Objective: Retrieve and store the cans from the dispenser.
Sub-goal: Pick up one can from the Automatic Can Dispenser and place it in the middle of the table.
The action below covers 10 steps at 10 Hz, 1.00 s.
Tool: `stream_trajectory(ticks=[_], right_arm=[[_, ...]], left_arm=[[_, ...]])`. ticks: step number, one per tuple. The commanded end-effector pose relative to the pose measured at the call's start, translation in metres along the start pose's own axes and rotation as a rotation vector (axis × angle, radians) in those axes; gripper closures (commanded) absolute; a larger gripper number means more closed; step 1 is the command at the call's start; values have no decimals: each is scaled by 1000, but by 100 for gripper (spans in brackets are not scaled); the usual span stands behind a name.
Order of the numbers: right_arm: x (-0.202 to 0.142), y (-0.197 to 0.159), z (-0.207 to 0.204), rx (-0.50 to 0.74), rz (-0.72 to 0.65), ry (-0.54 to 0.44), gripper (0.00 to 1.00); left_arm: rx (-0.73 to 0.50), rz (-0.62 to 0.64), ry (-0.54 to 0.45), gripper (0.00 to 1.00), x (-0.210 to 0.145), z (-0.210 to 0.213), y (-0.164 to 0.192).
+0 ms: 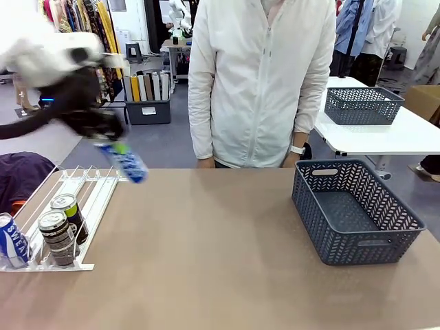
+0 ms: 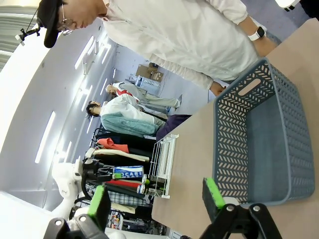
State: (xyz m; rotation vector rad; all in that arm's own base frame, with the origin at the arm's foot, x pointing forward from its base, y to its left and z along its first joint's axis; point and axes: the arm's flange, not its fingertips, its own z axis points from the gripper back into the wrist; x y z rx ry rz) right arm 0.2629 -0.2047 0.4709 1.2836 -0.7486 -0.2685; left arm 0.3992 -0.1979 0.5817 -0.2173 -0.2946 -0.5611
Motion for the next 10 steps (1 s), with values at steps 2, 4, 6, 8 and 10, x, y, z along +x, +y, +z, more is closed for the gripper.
stream_trajectory(ticks=[2,4,6,8,10], right_arm=[[4,3,-1,21,4,-19,0],[4,3,-1,21,4,-19,0],[4,3,-1,21,4,-19,0],[4,3,-1,21,4,-19,0],[4,3,-1,21,4,-19,0]], left_arm=[[61,-208,109,100,68,-74,-73],[104,-249,175,100,71,-138,-117],[123,-254,240,100,63,-188,-132],[129,-208,254,100,66,-204,-130],[122,-187,290,100,65,-212,-128]])
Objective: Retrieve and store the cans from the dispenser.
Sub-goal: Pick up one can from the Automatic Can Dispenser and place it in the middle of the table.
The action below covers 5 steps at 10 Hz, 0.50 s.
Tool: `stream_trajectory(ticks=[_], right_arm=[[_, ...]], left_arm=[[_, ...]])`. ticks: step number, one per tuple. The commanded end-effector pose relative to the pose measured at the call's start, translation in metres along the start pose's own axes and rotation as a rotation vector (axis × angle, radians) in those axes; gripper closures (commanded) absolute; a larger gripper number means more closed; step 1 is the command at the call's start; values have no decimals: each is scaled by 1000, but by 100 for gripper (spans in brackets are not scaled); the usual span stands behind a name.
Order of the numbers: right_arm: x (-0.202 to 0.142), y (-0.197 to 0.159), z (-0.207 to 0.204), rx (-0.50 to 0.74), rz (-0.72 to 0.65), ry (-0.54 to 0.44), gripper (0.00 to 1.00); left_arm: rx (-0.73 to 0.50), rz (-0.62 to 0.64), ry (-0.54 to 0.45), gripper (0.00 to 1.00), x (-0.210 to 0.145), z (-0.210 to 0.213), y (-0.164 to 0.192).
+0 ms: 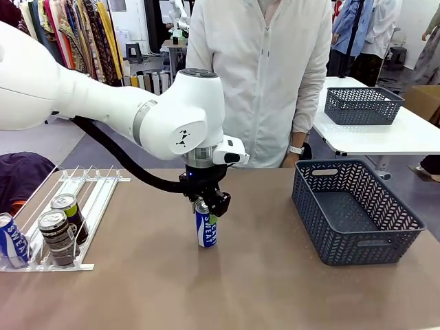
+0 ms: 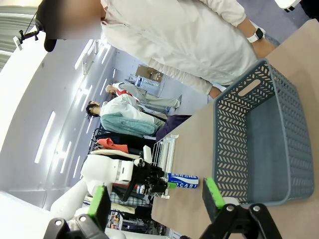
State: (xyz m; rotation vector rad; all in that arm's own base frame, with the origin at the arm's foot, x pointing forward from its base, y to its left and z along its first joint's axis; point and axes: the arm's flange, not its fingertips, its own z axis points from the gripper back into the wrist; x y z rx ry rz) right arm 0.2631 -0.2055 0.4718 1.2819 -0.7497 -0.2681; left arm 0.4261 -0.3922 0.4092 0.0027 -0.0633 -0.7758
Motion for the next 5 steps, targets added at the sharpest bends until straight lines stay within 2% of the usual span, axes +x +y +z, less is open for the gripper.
stream_trajectory(ticks=[1,2,3,4,5], right_arm=[[3,2,-2,22,3,-19,0],[3,2,-2,22,3,-19,0],[3,2,-2,22,3,-19,0],[3,2,-2,22,3,-19,0],[3,2,-2,22,3,-19,0]], left_arm=[[9,24,3,100,6,10,0],[1,30,31,73,5,8,2],[5,19,37,15,5,8,1],[11,16,34,0,7,8,1],[10,16,27,0,6,9,1]])
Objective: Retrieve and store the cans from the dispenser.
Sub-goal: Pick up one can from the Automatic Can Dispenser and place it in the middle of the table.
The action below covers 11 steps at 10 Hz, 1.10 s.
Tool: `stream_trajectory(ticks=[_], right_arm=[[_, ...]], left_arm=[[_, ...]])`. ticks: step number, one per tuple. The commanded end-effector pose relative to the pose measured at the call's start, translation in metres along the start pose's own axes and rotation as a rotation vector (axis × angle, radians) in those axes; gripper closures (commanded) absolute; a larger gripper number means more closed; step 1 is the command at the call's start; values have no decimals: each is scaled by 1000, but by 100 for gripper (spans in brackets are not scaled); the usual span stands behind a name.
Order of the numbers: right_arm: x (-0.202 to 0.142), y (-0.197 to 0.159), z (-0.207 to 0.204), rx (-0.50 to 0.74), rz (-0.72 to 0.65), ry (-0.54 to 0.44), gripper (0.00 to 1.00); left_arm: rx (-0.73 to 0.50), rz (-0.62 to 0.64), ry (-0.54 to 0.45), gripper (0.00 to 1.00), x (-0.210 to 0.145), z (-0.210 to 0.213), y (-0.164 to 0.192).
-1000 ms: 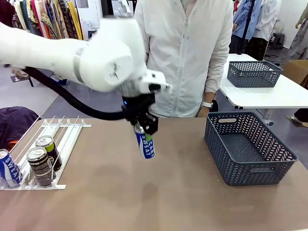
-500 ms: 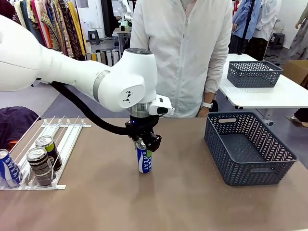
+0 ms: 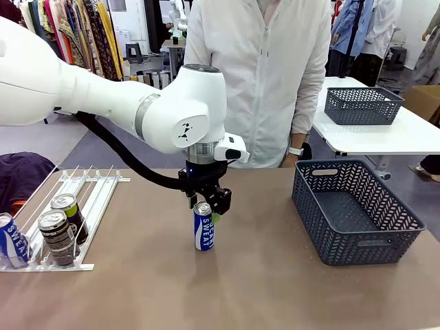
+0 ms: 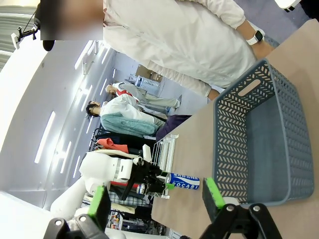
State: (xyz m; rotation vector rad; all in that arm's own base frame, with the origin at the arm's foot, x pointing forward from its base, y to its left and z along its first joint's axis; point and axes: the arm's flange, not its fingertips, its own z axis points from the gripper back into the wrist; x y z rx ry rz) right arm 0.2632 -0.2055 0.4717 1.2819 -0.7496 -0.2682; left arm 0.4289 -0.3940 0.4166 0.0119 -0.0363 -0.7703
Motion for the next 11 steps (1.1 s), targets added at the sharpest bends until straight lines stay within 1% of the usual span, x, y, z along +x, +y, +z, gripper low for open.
stream_trajectory(ticks=[1,2,4,6,7,8,9,10,11], right_arm=[[3,2,-2,22,3,-19,0],[3,2,-2,22,3,-19,0],[3,2,-2,22,3,-19,0],[3,2,-2,22,3,-19,0],[3,2,-2,22,3,-19,0],[3,2,-2,22,3,-19,0],[3,2,-2,22,3,-19,0],[3,2,-2,22,3,-19,0],[3,2,-2,22,3,-19,0]], left_arm=[[8,10,-15,0,0,7,-1],[4,8,-50,0,-6,19,-2],[-12,27,-171,0,-32,73,6],[-75,7,-205,0,-74,135,34],[-109,36,-241,0,-98,153,57],[-174,85,-283,0,-128,167,92],[-180,120,-256,0,-157,176,130],[-236,204,-291,0,-190,183,175],[-364,223,-347,0,-233,187,219]])
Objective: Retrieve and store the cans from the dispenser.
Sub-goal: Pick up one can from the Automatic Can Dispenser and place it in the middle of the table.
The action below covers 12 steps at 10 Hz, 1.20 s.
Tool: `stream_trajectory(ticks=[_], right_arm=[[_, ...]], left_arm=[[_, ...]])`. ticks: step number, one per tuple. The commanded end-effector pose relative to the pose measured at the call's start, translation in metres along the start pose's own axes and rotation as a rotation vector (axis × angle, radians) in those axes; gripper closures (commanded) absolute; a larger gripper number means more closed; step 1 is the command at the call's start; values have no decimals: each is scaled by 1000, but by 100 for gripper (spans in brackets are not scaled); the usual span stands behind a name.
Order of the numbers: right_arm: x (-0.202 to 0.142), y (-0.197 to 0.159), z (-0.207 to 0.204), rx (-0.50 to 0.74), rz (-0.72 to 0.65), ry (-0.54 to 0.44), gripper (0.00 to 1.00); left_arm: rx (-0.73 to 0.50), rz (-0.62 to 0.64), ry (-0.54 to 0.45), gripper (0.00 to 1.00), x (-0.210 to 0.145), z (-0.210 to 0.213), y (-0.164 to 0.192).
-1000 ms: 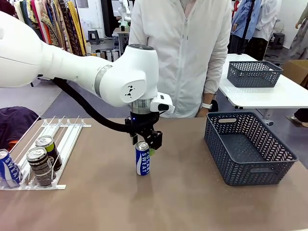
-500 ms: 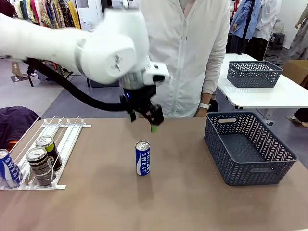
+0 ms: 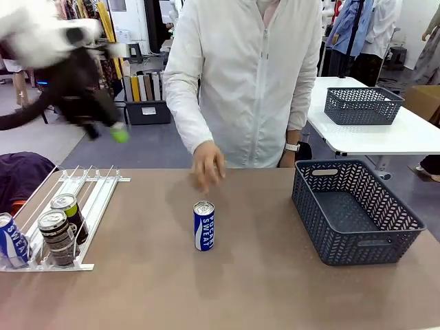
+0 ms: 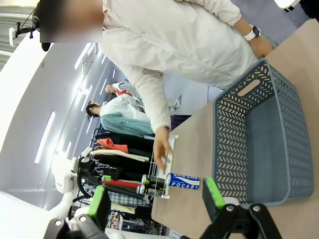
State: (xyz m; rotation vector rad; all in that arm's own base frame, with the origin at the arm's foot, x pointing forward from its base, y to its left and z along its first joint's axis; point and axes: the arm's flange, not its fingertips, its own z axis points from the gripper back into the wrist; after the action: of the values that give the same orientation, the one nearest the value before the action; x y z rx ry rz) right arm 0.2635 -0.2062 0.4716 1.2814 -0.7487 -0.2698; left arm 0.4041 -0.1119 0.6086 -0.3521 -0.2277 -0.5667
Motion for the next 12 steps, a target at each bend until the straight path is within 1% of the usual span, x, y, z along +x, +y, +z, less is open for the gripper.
stream_trajectory(ticks=[1,2,3,4,5,6,7,8,9,12], right_arm=[[3,3,-2,23,4,-18,0],[3,3,-2,23,4,-18,0],[3,3,-2,23,4,-18,0],[3,3,-2,23,4,-18,0],[3,3,-2,23,4,-18,0],[3,3,-2,23,4,-18,0],[3,3,-2,23,4,-18,0],[3,3,-2,23,4,-18,0],[3,3,-2,23,4,-18,0],[3,3,-2,23,4,-18,0]], left_arm=[[-129,172,-109,0,-56,38,90],[-246,216,-165,0,-92,58,136],[-436,272,-257,0,-125,64,182],[-564,351,-336,0,-156,56,218],[-676,451,-415,0,-184,39,246],[-752,497,-468,0,-203,26,260],[-761,476,-457,0,-209,16,259],[-730,436,-412,0,-206,12,257],[-721,502,-446,0,-226,25,265],[-721,502,-446,0,-226,25,265]])
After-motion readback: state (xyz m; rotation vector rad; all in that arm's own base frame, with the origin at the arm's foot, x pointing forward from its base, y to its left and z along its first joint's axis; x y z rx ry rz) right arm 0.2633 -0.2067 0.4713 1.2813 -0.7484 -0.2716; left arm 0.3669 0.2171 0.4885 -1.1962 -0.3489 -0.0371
